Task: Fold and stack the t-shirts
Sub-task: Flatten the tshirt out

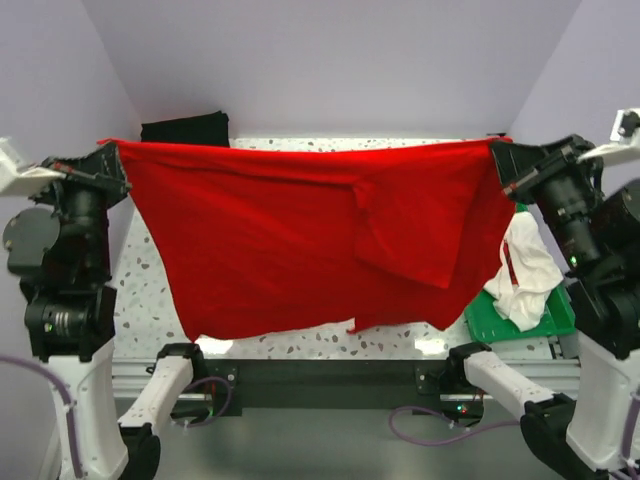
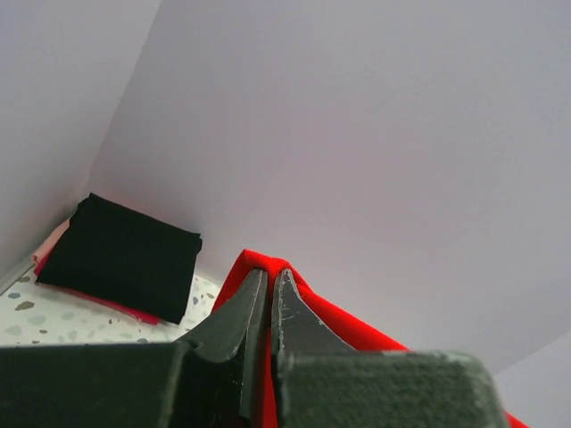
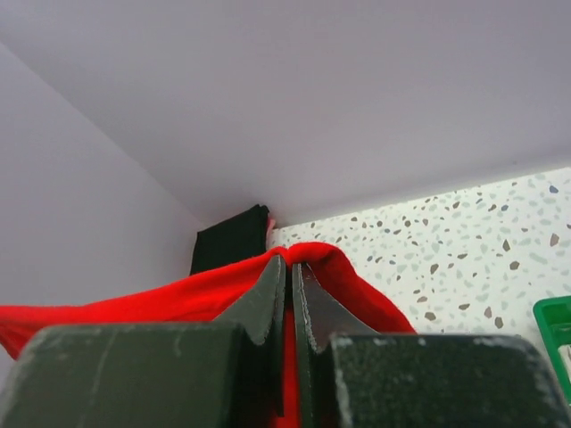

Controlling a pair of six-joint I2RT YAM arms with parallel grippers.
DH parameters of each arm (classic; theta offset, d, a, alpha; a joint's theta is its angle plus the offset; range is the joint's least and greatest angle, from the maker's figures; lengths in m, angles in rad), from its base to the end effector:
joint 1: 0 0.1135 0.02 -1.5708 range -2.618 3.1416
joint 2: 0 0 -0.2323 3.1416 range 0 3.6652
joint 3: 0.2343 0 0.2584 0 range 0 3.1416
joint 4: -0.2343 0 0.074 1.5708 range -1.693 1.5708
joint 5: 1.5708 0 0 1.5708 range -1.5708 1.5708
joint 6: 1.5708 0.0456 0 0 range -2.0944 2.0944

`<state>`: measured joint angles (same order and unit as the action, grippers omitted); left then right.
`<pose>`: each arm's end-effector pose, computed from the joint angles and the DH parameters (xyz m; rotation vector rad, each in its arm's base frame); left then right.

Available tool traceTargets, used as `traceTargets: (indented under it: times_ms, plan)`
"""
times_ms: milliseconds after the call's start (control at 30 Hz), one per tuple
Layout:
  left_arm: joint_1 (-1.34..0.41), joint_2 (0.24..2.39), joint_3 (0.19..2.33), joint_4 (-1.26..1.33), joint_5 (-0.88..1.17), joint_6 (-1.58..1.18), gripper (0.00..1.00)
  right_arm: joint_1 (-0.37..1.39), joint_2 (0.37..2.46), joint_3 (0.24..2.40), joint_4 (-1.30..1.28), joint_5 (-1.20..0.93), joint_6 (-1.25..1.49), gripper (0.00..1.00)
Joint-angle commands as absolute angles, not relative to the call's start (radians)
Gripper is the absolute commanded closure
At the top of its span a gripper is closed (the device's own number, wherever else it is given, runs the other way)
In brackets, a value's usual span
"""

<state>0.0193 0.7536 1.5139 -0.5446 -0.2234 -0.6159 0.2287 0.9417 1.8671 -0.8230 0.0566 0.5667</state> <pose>0.1069 0.0122 0.5145 -0.6030 1.2291 -0.3499 0.1033 0.0214 0.5504 0.2980 1.4676 0.6033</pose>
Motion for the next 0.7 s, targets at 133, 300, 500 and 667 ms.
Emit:
traceTargets:
  times_ms: [133,300,500,667]
  plan:
    - [0.026,1.027,1.463,-0.235,-0.238,-0.594,1.0,0.227,1.227,1.871,-0.571,0.074,0.52,1.0]
    - [0.028,1.302,1.561,-0.071,-0.213,-0.583,1.0,0.227,1.46,2.028,-0.45,0.04,0.525,1.0]
    - [0.041,1.596,1.86,-0.015,-0.157,-0.568,1.0,0.227,1.706,2.316,-0.382,0.041,0.523,1.0]
    - [0.087,1.7,2.089,-0.028,-0.114,-0.548,1.0,0.229,1.746,2.407,-0.328,0.074,0.517,1.0]
